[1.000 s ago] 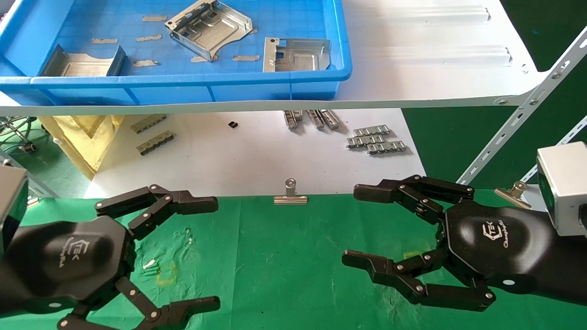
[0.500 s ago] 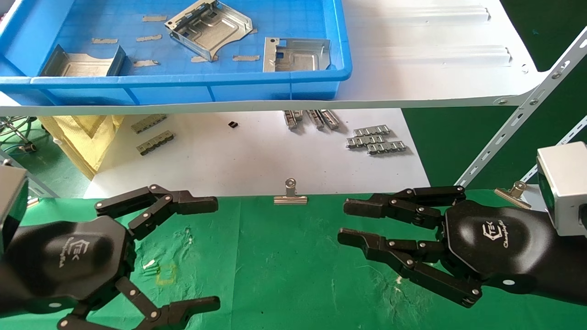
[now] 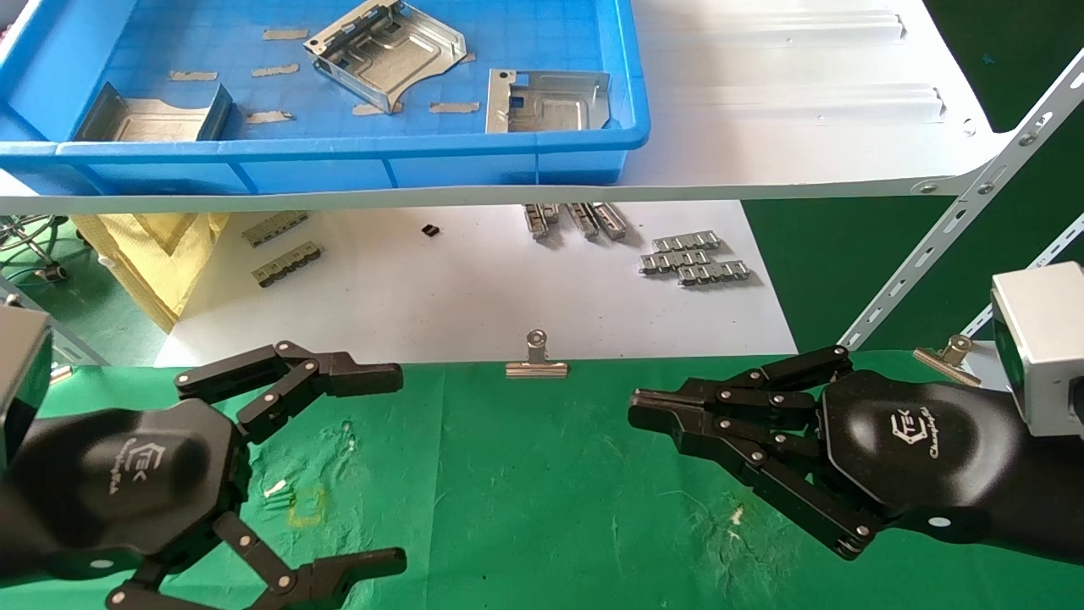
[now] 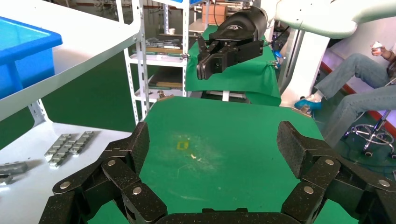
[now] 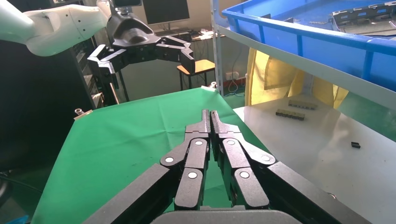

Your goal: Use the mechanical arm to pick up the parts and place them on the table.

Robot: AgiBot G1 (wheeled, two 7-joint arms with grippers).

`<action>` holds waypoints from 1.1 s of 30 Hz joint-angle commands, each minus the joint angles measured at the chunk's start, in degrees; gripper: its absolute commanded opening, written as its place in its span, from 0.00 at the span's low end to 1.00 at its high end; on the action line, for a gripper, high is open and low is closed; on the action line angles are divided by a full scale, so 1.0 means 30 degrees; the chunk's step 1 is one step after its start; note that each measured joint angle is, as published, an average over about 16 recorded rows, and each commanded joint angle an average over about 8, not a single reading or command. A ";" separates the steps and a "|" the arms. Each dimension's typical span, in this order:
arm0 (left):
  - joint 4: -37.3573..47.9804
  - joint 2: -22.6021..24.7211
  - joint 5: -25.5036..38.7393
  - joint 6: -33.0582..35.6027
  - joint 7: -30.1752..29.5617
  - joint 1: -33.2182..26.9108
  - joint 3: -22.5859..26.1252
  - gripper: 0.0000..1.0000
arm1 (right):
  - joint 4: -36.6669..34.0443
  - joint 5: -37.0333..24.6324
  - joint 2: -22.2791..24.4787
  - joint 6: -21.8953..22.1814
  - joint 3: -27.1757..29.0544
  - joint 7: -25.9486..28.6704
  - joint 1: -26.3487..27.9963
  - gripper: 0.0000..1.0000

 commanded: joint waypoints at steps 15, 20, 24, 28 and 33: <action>1.0500 0.5468 0.6905 -0.3908 0.0318 -1.1195 0.2630 1.00 | 0.0000 0.0000 0.0000 0.0000 0.0000 0.0000 0.0000 0.00; 1.5317 0.8035 0.8984 -0.6867 0.1374 -1.4005 0.3418 1.00 | 0.0000 0.0000 0.0000 0.0000 0.0000 0.0000 0.0000 0.00; 1.8466 0.9762 1.0232 -0.9047 0.1891 -1.5435 0.4027 0.98 | 0.0000 0.0000 0.0000 0.0000 0.0000 0.0000 0.0000 0.00; 2.0744 1.0866 1.1126 -1.0757 0.2199 -1.6381 0.4512 0.49 | 0.0000 0.0000 0.0000 0.0000 0.0000 0.0000 0.0000 0.33; 2.2362 1.1487 1.1543 -1.1758 0.2437 -1.7055 0.4738 0.00 | 0.0000 0.0000 0.0000 0.0000 0.0000 0.0000 0.0000 0.92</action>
